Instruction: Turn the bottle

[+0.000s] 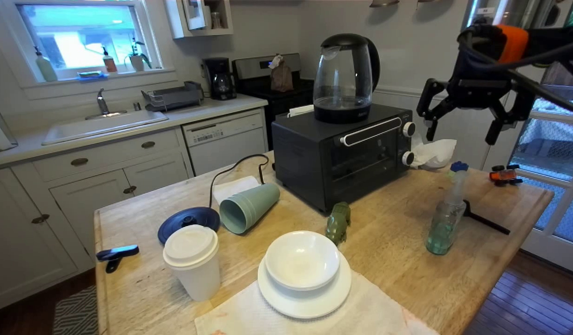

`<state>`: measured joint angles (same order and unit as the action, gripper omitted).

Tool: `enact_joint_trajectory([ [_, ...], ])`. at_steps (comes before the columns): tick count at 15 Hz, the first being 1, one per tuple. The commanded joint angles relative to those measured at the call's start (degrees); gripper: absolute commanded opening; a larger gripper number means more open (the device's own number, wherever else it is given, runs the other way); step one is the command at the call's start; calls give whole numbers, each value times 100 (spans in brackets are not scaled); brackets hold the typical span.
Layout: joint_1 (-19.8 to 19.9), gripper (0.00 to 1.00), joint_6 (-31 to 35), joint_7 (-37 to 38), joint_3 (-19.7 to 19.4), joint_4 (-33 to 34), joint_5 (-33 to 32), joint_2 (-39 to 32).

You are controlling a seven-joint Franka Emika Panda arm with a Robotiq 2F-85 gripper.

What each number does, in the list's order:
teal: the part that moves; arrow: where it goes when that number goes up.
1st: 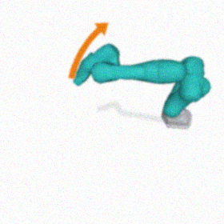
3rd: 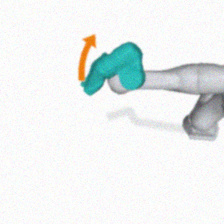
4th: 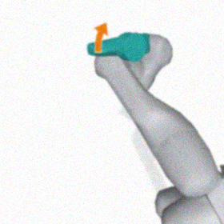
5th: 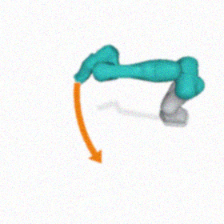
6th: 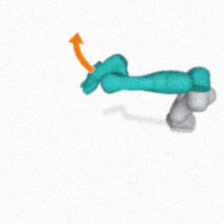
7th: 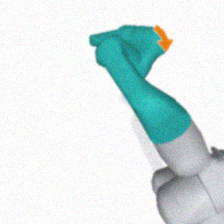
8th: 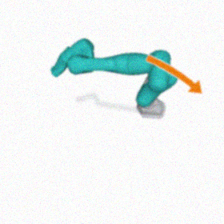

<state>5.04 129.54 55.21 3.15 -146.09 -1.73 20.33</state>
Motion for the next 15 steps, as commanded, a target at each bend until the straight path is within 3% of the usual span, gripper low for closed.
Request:
enact_joint_trajectory([
  [1, -153, 100, 227, -1134, -128, -155, 130, 317],
  [10, -482, 100, 266, -4352, -465, -207, 945, 481],
  [15, -536, 100, 183, -5266, -536, -198, 926, 476],
])
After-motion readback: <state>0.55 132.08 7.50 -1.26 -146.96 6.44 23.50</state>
